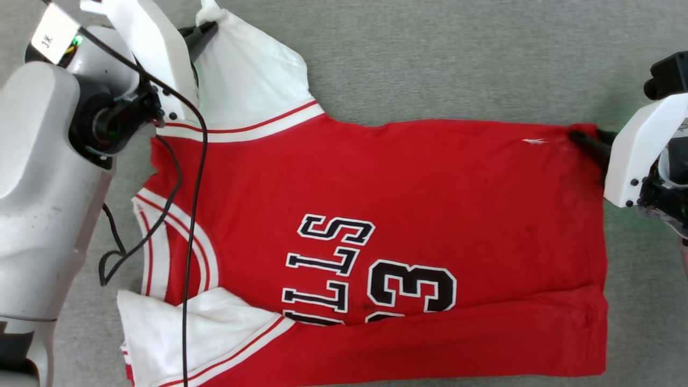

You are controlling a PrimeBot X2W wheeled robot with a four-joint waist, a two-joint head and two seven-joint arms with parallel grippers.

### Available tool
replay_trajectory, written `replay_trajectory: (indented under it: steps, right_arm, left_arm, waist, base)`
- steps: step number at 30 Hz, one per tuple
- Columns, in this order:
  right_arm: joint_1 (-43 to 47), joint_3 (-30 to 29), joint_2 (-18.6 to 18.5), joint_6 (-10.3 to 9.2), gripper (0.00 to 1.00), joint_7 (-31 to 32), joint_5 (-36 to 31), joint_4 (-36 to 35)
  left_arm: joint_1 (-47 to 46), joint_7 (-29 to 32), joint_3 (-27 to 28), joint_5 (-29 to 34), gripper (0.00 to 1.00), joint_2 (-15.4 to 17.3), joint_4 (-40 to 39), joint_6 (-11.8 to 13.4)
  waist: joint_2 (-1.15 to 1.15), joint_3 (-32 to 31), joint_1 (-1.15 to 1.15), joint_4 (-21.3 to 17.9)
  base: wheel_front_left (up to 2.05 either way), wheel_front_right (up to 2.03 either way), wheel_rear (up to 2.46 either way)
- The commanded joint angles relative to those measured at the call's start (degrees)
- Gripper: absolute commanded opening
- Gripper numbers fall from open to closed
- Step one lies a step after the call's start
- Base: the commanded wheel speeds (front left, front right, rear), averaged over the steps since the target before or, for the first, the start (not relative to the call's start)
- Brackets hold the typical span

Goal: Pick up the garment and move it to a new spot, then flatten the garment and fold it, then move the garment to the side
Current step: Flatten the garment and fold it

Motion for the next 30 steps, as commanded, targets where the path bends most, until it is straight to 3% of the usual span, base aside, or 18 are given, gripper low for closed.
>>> replay_trajectory:
  steps: [1,7,15,22,30]
  right_arm:
    - [1.9,1.2,1.3,0.01,0.00,1.7,-0.1,1.4]
    - [0.8,-3.1,0.6,0.01,0.00,-2.8,-2.1,-3.8]
    - [6.3,-8.2,1.8,0.00,0.00,-6.4,-3.7,-10.2]
    - [17.1,-10.8,4.8,0.00,0.00,-8.1,-5.1,-14.9]
    - [29.5,-14.1,9.1,0.00,0.00,-10.6,-4.6,-15.3]
  left_arm:
    - [1.0,-0.9,0.4,-0.5,0.00,-0.3,-0.1,0.0]
    - [4.1,-5.2,1.6,-0.9,0.00,-0.2,0.5,0.0]
    - [11.3,-9.3,3.4,-1.9,0.00,1.9,-2.9,1.1]
    - [25.6,-13.2,4.6,-3.1,0.00,4.5,-9.3,4.2]
    - [42.9,-16.3,4.7,-6.6,0.00,3.8,-14.9,8.3]
  waist:
    - [0.00,-0.2,0.00,0.7]
    - [0.00,-3.4,0.00,2.2]
    - [0.00,-8.9,0.00,3.8]
    - [0.00,-14.2,0.00,4.7]
    - [0.00,-18.3,0.00,5.2]
  base:
    - [0.00,0.00,0.00]
    - [0.00,0.00,0.00]
    - [0.00,0.00,0.00]
    - [0.00,0.00,0.00]
    - [0.00,0.00,0.00]
